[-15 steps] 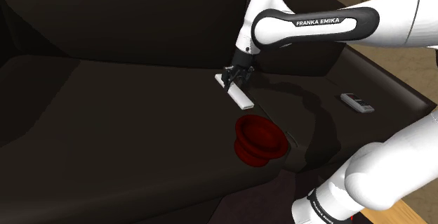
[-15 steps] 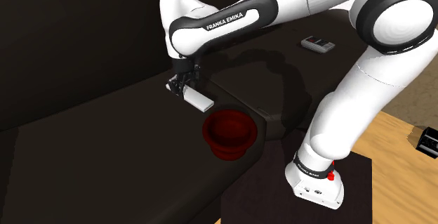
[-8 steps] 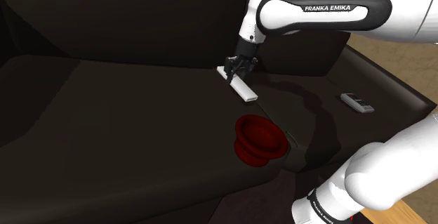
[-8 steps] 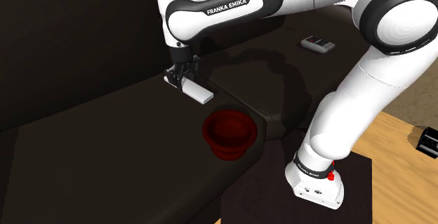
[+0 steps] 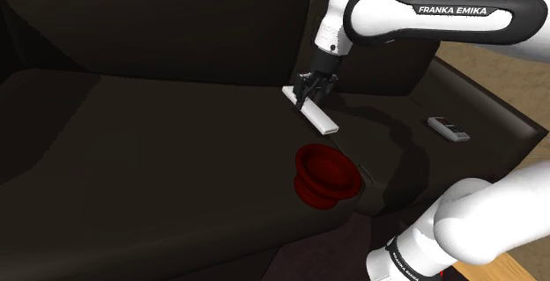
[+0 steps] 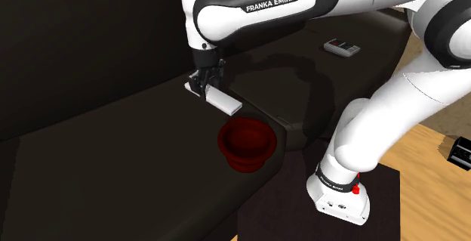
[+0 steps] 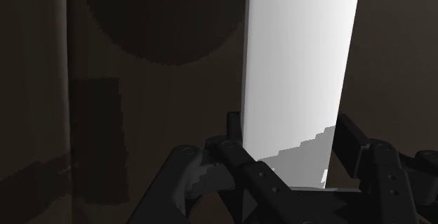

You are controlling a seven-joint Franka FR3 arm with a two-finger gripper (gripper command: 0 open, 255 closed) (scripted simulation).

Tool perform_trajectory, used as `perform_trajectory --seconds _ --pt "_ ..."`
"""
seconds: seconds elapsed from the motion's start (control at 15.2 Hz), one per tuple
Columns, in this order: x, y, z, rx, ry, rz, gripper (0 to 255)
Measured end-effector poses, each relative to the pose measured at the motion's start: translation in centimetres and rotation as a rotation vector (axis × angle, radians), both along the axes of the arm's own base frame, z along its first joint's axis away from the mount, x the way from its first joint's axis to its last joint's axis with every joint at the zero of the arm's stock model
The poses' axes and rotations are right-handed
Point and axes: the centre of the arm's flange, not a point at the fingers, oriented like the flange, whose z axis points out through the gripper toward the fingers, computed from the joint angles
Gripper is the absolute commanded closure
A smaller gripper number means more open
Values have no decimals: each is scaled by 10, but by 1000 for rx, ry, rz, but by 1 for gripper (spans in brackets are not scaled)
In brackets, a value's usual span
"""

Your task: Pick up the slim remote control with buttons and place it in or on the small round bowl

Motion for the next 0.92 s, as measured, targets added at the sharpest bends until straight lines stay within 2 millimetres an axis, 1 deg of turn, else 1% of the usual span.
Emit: perform_trajectory --seconds 0.13,0.26,0.33,0.53,0.66,0.73,0.79,0.92 --pt "-25 5 4 0 0 0 255" --pt "-51 11 3 0 -1 0 255" --pt "-67 13 4 0 0 0 255" --pt "-102 23 5 0 -1 0 255" --pt "-127 27 9 0 -1 0 255" --pt "-140 27 7 0 -1 1 255" --pt "-147 29 3 0 -1 1 255" --pt "-153 30 -4 0 0 0 255"
